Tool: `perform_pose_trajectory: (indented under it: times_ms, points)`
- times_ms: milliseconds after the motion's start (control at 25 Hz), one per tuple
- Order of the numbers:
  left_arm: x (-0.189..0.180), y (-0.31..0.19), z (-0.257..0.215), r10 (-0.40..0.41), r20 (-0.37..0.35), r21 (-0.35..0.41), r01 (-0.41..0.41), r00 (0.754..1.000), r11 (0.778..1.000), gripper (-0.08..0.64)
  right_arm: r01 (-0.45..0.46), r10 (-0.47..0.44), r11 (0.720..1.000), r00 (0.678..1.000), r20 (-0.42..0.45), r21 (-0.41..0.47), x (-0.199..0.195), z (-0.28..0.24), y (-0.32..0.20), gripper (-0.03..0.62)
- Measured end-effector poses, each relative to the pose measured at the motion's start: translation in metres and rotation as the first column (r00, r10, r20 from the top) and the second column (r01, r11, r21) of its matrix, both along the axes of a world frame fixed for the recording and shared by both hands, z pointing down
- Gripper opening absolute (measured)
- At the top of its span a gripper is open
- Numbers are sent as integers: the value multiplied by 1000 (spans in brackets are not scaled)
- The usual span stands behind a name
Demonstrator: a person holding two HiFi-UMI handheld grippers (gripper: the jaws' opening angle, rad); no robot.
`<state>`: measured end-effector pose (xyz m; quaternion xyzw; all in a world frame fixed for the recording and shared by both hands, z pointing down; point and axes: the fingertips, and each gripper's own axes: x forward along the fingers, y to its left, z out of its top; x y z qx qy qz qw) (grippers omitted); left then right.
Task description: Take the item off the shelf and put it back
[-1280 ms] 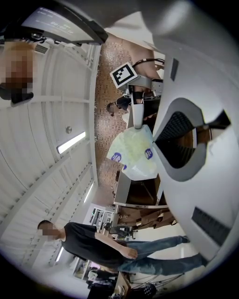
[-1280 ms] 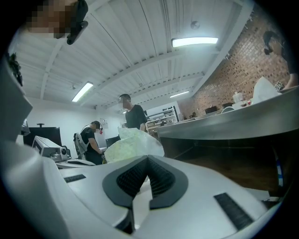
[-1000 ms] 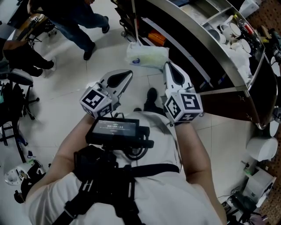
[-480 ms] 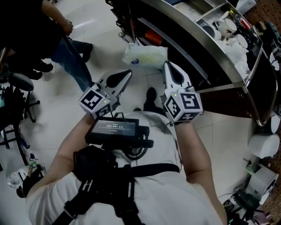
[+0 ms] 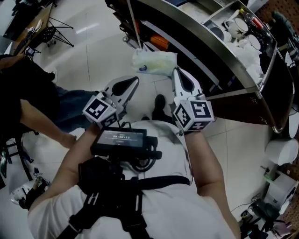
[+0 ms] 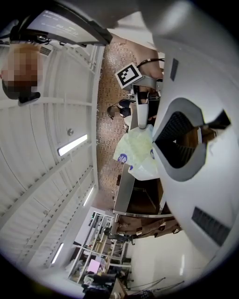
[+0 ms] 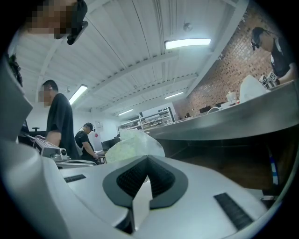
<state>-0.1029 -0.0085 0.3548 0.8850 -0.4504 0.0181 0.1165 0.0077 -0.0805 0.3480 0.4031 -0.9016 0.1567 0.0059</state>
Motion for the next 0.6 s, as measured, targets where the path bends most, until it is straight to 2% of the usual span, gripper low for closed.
perform_pose_trajectory:
  times_ms: [600]
  points:
    - [-1, -45, 18, -16, -4, -54, 16, 1000, 998, 6, -29, 28, 998, 999, -16, -63, 11, 37, -46, 6]
